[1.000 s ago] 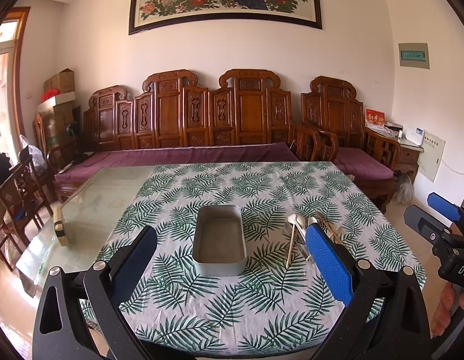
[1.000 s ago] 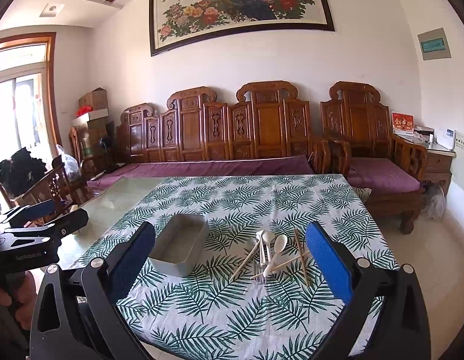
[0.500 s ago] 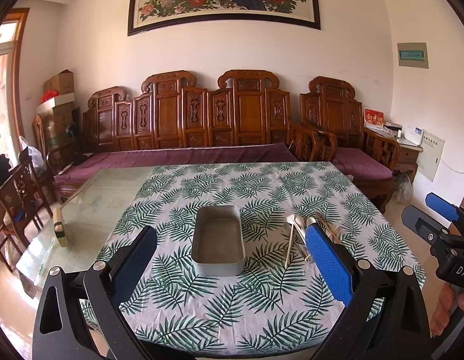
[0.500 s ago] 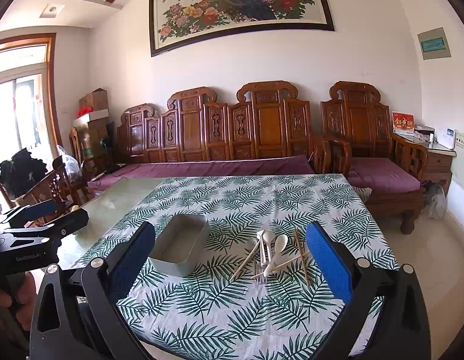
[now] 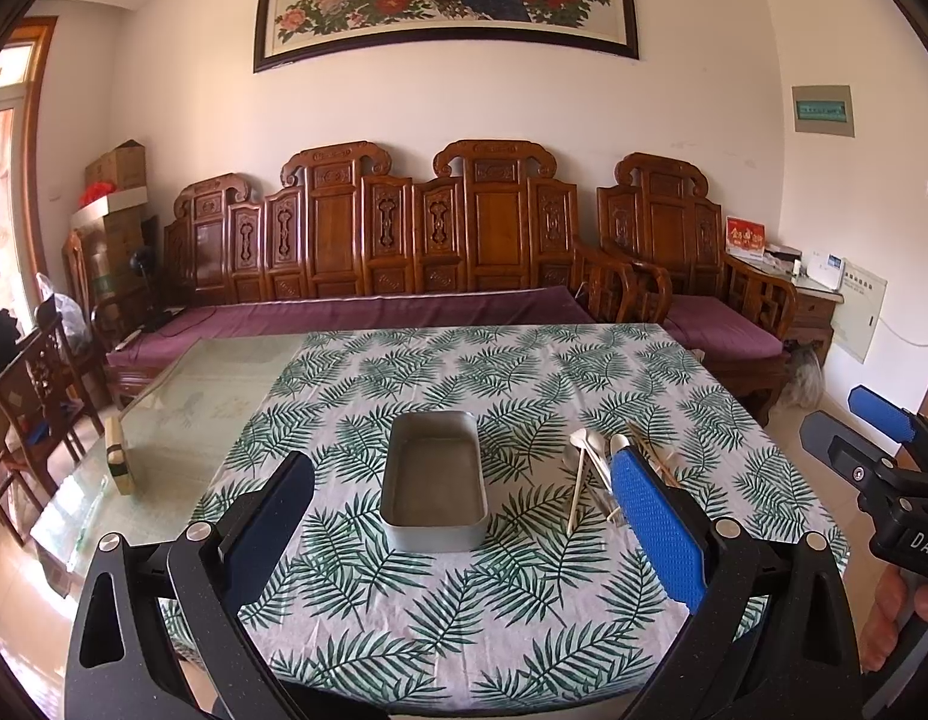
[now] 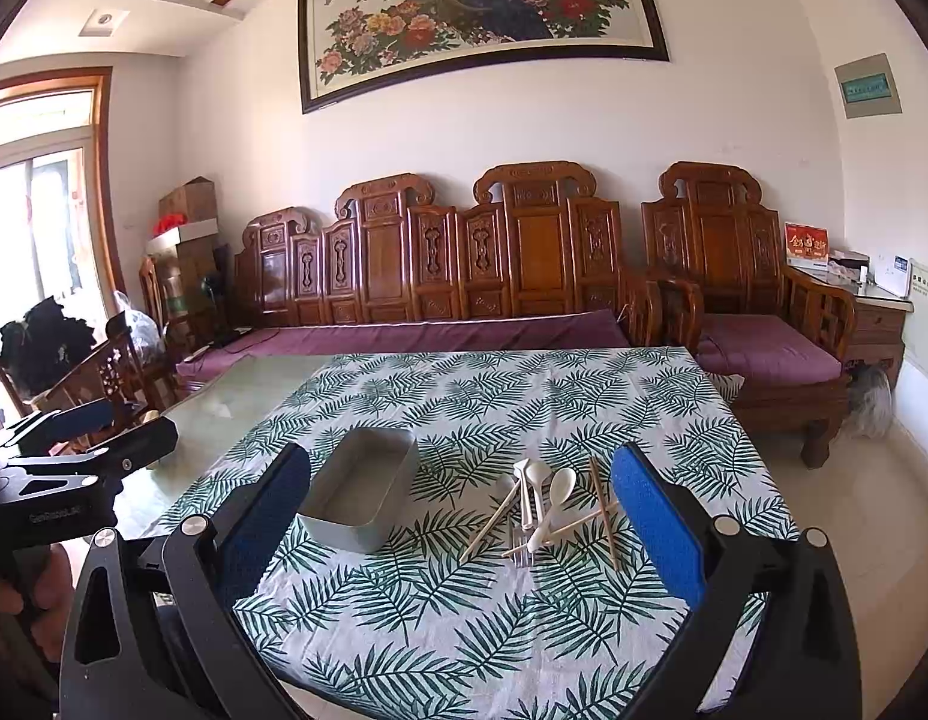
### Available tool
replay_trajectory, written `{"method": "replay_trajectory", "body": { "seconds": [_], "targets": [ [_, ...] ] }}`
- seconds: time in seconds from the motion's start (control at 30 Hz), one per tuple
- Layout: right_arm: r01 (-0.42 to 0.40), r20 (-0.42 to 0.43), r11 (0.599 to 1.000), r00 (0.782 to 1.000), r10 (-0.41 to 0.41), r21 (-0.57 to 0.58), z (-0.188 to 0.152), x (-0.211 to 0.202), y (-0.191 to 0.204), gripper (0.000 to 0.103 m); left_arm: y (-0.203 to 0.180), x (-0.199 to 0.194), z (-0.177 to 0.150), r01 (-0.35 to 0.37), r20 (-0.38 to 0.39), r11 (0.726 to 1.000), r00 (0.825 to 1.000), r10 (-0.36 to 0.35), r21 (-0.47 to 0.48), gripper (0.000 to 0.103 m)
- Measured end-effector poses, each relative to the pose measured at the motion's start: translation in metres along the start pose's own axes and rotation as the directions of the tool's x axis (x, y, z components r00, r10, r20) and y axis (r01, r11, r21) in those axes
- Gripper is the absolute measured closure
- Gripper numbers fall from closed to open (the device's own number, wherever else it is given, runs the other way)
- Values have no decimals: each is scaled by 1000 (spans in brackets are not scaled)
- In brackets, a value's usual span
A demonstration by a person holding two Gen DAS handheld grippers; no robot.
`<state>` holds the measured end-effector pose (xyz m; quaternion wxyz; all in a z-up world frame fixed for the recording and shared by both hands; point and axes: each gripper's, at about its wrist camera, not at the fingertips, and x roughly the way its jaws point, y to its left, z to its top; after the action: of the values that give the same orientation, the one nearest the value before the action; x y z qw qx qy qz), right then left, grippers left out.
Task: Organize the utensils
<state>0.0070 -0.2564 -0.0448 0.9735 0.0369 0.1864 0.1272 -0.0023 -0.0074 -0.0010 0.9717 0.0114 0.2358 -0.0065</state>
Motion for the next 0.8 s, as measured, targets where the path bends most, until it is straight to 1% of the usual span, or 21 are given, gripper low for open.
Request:
{"method": "replay_trajectory", "body": {
  "seconds": [0.17, 0.33, 0.5, 0.8],
  "targets": [
    [1, -2, 1000, 1000, -1, 2, -1, 1, 0, 3, -1, 2, -1, 1, -5, 1000, 1000, -1, 3, 7],
    [3, -12, 1000, 1000, -3, 5, -6, 5, 1, 3, -2, 10, -3, 5, -28, 1000, 1000, -4, 8, 7],
    [8, -27, 1000, 1000, -7, 9, -12, 16, -11, 3, -7, 29, -7, 11, -68, 1000, 998, -9, 27, 7],
    [23, -59, 1000, 998, -22, 14, -18, 42, -34, 3, -15, 62, -13, 56, -124, 996, 991, -48, 63, 7]
  ]
}}
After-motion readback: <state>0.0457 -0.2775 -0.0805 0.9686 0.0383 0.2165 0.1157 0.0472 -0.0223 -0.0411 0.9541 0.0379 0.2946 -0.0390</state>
